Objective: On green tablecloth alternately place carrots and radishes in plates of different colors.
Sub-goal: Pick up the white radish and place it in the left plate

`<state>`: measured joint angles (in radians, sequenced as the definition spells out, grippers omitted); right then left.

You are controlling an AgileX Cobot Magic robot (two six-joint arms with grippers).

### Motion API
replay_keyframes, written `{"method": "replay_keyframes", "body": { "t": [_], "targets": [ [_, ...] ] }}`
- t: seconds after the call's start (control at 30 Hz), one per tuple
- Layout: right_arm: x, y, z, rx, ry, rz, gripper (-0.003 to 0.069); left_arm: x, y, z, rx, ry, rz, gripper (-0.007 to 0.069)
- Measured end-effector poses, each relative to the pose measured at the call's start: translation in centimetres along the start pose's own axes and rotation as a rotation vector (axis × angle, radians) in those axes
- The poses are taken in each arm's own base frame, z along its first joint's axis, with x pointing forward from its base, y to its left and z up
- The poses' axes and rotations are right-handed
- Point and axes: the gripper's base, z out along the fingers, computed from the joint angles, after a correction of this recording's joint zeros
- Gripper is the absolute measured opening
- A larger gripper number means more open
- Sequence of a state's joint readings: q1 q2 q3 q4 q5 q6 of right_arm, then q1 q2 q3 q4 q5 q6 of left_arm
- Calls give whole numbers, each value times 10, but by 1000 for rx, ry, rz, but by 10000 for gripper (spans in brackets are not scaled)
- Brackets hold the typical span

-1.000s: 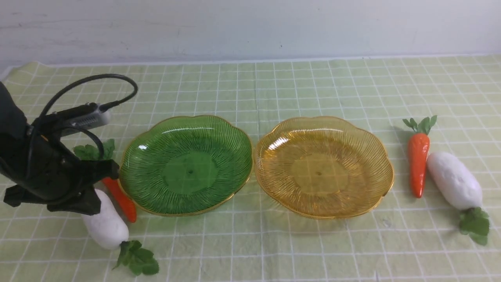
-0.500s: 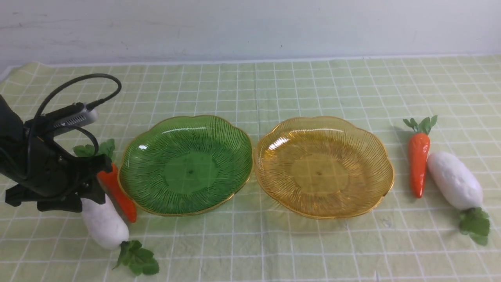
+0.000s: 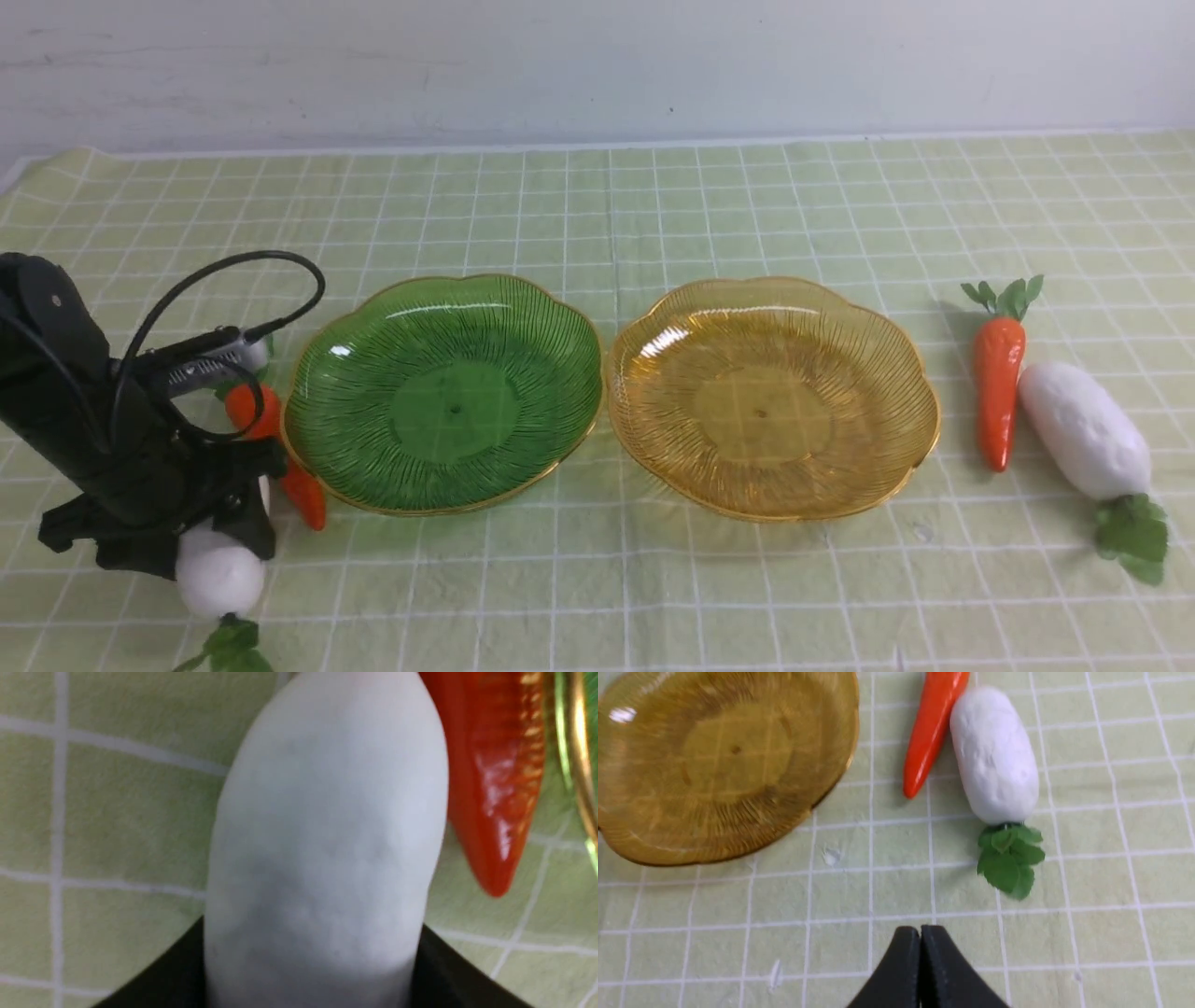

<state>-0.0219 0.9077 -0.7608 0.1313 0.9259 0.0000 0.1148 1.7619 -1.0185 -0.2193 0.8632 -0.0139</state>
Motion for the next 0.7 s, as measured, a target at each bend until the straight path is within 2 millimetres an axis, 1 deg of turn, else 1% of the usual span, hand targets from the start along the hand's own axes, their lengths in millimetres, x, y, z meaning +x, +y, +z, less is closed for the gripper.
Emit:
{"method": "replay_keyframes", "body": {
  "t": [0.07,0.1,0.13,0.17,0.2,0.27,0.33,0.4,0.43,0.47,0.5,0.53,0.57,0.6,0.63,0.7],
  "targets": [
    [-3,-3,21,18,74,8,-14,4,0,-14,-22,-14,31,419],
    [-5,-4,28,26,93,6,-14,5,0,-18,-24,-13,36,419],
    [-5,-4,30,27,97,7,-14,5,-1,-23,-23,-28,39,419],
    [-6,-5,38,34,119,3,-14,6,-3,-34,-18,-46,51,419],
    [-9,-7,52,49,153,-6,-14,5,-12,-59,10,-114,118,419],
    [-14,-9,68,63,194,-17,-13,2,-33,-88,66,-213,233,419],
    [-23,-11,79,75,207,-30,0,-2,-55,-106,128,-277,334,419],
    [-34,-12,89,86,213,-42,22,-6,-73,-116,186,-314,378,419],
    [-40,-12,92,88,209,-45,35,-8,-81,-118,212,-322,389,419],
    [-40,-12,94,90,215,-47,40,-9,-85,-119,220,-326,396,419],
    [-56,-13,105,97,212,-57,93,-14,-99,-119,254,-329,423,419],
    [-55,-13,107,98,219,-57,93,-16,-100,-119,256,-330,423,419],
    [-67,-14,121,104,226,-65,178,-23,-117,-110,267,-313,480,419],
    [-70,-14,122,104,222,-65,188,-24,-118,-107,265,-306,486,419],
    [-75,-14,135,104,234,-65,263,-29,-129,-98,258,-291,536,419],
    [-78,-16,153,110,260,-71,367,-37,-139,-81,247,-258,568,419]
  ]
}}
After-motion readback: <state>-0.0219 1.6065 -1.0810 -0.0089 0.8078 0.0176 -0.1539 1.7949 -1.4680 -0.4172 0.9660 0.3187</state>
